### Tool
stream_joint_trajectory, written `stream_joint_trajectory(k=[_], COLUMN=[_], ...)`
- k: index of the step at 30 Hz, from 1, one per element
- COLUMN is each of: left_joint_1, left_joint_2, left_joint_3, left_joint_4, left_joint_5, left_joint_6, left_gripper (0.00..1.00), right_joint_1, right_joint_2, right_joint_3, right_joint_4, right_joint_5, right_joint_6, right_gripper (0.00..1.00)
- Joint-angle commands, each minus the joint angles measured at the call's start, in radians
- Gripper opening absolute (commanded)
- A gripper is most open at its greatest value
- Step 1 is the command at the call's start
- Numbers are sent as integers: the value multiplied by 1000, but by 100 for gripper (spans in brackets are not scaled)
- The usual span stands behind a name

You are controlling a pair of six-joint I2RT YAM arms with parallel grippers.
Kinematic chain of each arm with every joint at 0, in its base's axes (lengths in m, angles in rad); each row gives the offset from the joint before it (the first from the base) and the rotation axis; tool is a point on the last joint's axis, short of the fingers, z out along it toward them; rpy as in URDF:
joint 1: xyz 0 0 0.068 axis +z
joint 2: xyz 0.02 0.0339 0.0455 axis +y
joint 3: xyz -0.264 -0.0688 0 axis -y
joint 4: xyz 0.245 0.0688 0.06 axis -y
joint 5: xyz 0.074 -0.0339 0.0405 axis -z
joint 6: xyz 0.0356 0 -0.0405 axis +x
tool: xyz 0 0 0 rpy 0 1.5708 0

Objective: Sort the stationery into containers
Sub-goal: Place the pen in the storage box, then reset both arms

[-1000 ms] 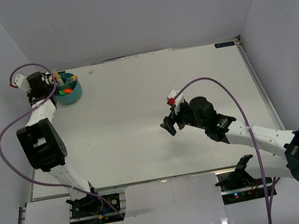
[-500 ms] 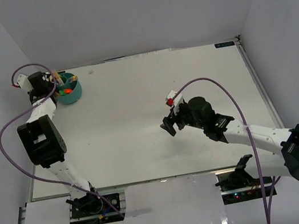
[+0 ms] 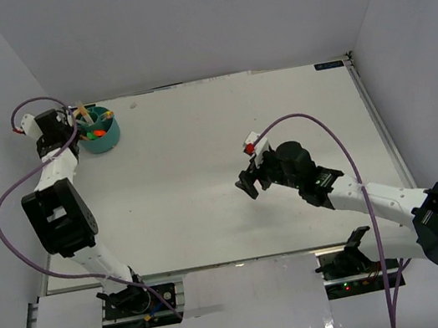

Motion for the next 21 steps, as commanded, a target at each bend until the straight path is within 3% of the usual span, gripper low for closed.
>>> stream_joint_trajectory(k=[1,6,12,13,21], left_joint_1=[14,16,8,-12,-156], left_joint_2=[-181,-404,-740,-770,-957], left_joint_3=[-43,-183,-319,-326,-275], left_joint_4=[-63,-140,-211,-243,-461], left_joint_5=[12,91,179,205,339], left_joint_6=[37,99,142,146,249], left_gripper=[50,53,67,75,96], right_joint_1=[-5,-3,-5,-3,-5], right_joint_2=[-34,-97,-232,-255,-538], right_joint_3=[41,83,164,175,215], right_joint_4=[-3,-72,-224,-244,-442], right_joint_5=[19,145,342,372,604], right_joint_6=[9,41,116,124,109], right_gripper=[90,90,90,90,90])
